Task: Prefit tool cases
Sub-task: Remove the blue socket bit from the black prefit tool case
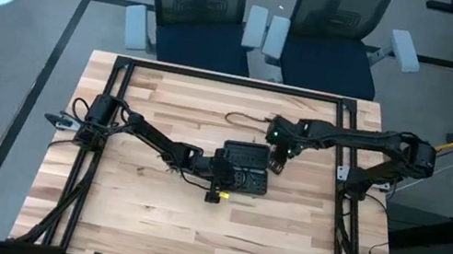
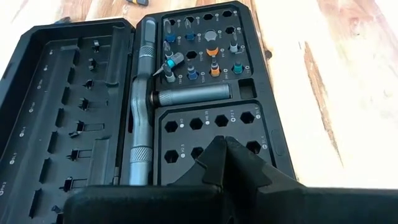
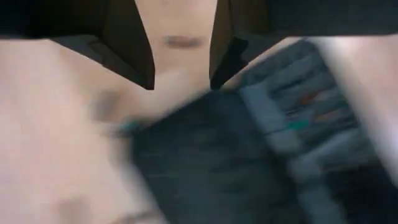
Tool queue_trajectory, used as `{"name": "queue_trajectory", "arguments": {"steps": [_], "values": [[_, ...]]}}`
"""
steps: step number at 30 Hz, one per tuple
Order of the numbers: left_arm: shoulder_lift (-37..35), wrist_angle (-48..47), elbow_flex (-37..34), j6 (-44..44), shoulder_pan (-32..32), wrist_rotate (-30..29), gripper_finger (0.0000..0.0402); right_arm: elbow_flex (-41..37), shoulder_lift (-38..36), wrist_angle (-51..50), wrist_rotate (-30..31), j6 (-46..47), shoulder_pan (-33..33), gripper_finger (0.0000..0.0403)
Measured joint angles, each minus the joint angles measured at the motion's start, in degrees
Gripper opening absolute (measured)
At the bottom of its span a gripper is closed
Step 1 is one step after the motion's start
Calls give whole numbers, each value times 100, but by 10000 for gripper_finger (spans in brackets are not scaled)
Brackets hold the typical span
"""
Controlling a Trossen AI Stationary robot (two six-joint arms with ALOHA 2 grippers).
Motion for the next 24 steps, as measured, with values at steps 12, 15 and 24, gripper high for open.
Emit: {"name": "queue_trajectory", "arguments": {"steps": [12,15,24], "values": [[0,10,0,14,69,24,0,15,271,795,502,-356,1770,126],[0,14,0,52,74,20,0,15,461,873,456,-351,1810,120],[0,4,0,59,74,-2,0,10,651,860,728,-475,1799,110]]}}
